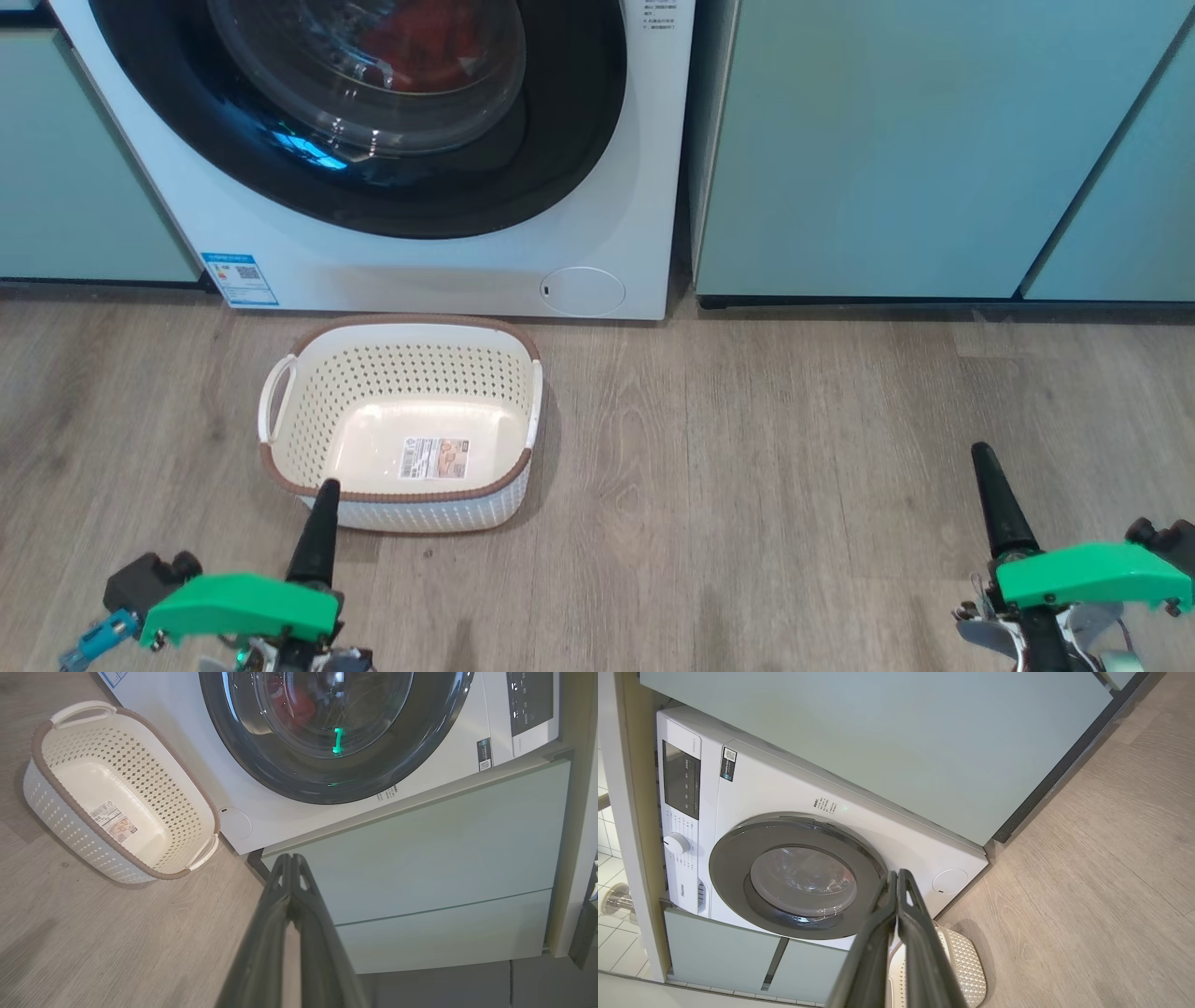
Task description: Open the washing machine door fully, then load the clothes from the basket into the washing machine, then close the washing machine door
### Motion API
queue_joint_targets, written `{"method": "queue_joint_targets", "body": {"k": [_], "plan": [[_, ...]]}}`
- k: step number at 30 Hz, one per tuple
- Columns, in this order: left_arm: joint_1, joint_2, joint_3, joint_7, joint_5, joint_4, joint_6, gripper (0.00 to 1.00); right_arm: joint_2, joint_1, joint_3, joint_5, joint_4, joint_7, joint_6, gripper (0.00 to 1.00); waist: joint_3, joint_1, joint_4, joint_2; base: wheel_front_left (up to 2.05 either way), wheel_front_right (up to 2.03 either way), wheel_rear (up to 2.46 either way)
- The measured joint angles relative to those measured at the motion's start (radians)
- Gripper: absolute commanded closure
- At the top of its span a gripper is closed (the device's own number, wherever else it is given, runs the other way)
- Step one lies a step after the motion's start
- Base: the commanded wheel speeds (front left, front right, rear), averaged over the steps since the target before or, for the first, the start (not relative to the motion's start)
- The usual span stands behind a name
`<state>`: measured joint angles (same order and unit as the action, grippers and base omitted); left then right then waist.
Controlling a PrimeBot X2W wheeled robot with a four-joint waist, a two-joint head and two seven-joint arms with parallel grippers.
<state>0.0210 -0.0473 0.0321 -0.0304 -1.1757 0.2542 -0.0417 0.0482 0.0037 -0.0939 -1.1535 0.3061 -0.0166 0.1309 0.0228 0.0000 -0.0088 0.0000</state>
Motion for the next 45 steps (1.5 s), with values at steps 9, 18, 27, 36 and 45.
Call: {"method": "queue_joint_targets", "body": {"k": [9, 18, 27, 36, 45], "plan": [[-0.009, 0.000, -0.014, 0.025, -0.091, 0.005, -0.018, 1.00, 0.000, -0.019, -0.007, -0.092, -0.006, 0.026, 0.000, 1.00, -0.005, 0.0000, 0.002, 0.0000, 0.00, 0.00, 0.00], [-0.028, 0.000, -0.034, 0.047, -0.171, 0.008, -0.028, 1.00, 0.000, -0.021, -0.014, -0.173, -0.007, 0.045, 0.000, 1.00, -0.010, 0.0000, 0.003, 0.0000, 0.00, 0.00, 0.00], [-0.043, 0.000, -0.053, 0.074, -0.260, 0.014, -0.045, 1.00, 0.000, -0.038, -0.024, -0.264, -0.014, 0.073, 0.000, 1.00, -0.016, 0.0000, 0.005, 0.0000, 0.00, 0.00, 0.00], [-0.056, 0.000, -0.070, 0.097, -0.352, 0.018, -0.063, 1.00, 0.000, -0.041, -0.030, -0.356, -0.018, 0.096, 0.000, 1.00, -0.021, 0.0000, 0.007, 0.0000, 0.00, 0.00, 0.00], [-0.069, 0.000, -0.094, 0.123, -0.438, 0.020, -0.079, 1.00, 0.000, -0.060, -0.036, -0.444, -0.024, 0.125, 0.000, 1.00, -0.026, 0.0000, 0.009, 0.0000, 0.00, 0.00, 0.00]]}}
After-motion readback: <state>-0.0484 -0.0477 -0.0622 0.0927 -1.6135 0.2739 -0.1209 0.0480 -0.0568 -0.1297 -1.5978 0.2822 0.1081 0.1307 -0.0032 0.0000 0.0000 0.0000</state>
